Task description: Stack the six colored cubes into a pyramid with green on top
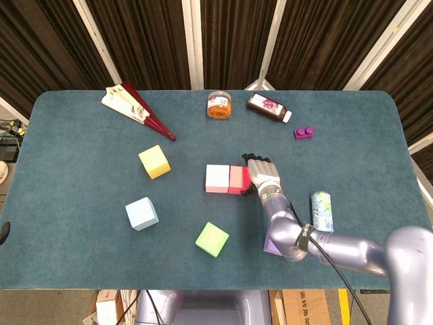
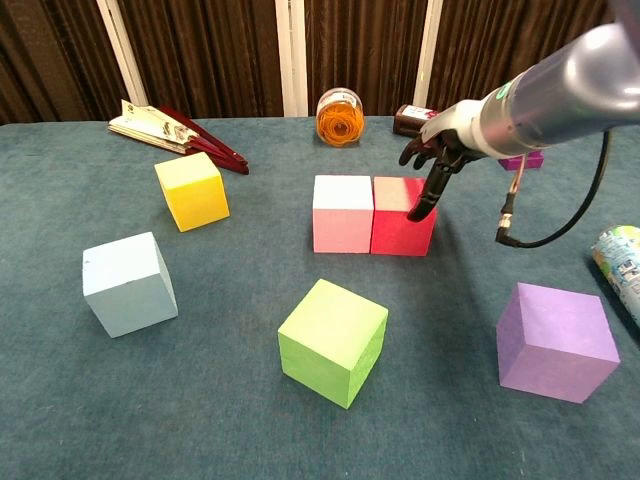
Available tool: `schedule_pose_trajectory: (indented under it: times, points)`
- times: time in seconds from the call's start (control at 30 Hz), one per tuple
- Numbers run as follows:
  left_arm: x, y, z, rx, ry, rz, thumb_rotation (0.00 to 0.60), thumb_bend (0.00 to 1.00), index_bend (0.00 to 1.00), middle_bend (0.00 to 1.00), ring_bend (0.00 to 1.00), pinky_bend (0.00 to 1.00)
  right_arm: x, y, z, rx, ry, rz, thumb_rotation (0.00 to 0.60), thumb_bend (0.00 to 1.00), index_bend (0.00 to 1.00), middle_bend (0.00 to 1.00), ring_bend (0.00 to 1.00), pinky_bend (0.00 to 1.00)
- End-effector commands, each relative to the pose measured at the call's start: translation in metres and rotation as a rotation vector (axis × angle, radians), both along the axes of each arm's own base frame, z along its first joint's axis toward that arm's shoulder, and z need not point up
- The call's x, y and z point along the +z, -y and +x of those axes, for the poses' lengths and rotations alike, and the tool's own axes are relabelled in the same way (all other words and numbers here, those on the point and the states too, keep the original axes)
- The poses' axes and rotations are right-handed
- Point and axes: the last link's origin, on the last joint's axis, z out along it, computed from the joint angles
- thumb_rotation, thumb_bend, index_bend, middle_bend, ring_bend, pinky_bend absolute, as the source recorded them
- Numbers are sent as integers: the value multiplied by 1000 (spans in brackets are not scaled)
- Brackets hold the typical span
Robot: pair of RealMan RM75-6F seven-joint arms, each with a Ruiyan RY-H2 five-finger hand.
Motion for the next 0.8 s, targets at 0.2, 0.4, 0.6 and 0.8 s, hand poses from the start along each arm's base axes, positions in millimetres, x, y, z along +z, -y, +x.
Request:
schedule_pose_trajectory:
  times: [0.2, 0.4, 0.6, 0.8]
  points:
    - [-1, 0, 2, -32, 6, -22, 600, 346, 69, 0, 0, 0, 64, -29, -47, -1, -66, -43, 600, 273, 14, 30, 0, 0]
    - [-3, -7, 7, -97, 36, -65, 600, 335, 65, 0, 0, 0, 115, -75, -101, -45, -7, -154, 600, 272, 14, 30, 0, 0]
    - [8, -40, 29, -171, 9, -194, 600, 333, 61, 0, 0, 0, 138, -134, -163, -68, 62, -322, 600, 272, 14, 30, 0, 0]
    - [23, -89, 56, -190, -48, -323, 600, 307, 60, 0, 0, 0, 137, -178, -201, -50, 91, -441, 600, 272, 14, 30, 0, 0]
